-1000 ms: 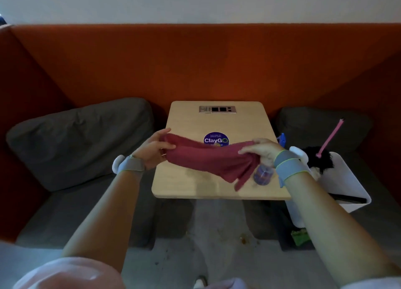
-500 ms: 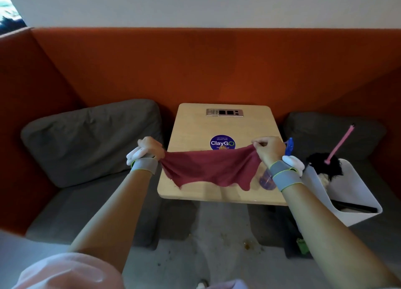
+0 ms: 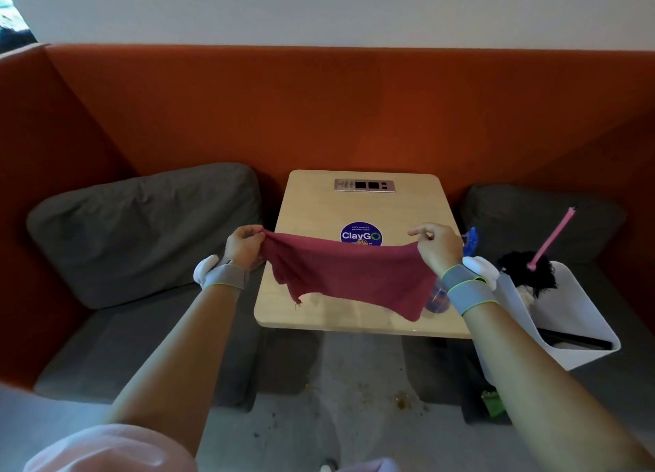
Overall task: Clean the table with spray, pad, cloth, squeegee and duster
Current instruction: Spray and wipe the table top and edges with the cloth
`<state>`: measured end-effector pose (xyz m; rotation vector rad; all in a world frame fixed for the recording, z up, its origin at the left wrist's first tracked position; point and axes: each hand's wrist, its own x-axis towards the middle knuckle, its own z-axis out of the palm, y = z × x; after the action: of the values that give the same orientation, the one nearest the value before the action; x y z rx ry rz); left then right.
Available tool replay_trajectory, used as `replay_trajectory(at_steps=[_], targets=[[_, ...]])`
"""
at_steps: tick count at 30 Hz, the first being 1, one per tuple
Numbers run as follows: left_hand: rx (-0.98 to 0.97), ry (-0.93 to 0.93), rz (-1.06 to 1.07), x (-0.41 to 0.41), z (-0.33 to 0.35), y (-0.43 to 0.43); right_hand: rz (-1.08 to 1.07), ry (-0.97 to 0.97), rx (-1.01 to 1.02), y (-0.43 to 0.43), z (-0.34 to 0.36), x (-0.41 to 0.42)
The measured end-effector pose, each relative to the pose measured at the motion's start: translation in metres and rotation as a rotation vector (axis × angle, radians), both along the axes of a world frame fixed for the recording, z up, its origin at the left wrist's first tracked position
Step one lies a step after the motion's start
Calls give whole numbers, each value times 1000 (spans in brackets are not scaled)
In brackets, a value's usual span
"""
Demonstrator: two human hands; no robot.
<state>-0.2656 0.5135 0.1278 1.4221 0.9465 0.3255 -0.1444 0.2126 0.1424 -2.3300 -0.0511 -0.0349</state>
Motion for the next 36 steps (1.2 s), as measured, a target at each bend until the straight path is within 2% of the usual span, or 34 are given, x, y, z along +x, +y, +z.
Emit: replay_trajectory(at_steps=[3,9,13,16,21,32,36], targets=[[-174,-69,-45,-3,6,0,27,42,-4,-2,0,2],[-182,-132,-233,-11,8,4,101,179,33,-14,2,2],[62,-14,-266,-11,0,12,162,164,-67,-19,1,3],[313,138,-204,-11,-3,17,92,69,-96,-23,-1,3],[417,193,-94,-12,2,18,53,8,-69,-27,-4,5],[346,91,-17,-17,-2,15,50,-69,6,-25,-4,4],[105,-30,-26,-11,-7,8,32,-18,135,-19,-1,-4]])
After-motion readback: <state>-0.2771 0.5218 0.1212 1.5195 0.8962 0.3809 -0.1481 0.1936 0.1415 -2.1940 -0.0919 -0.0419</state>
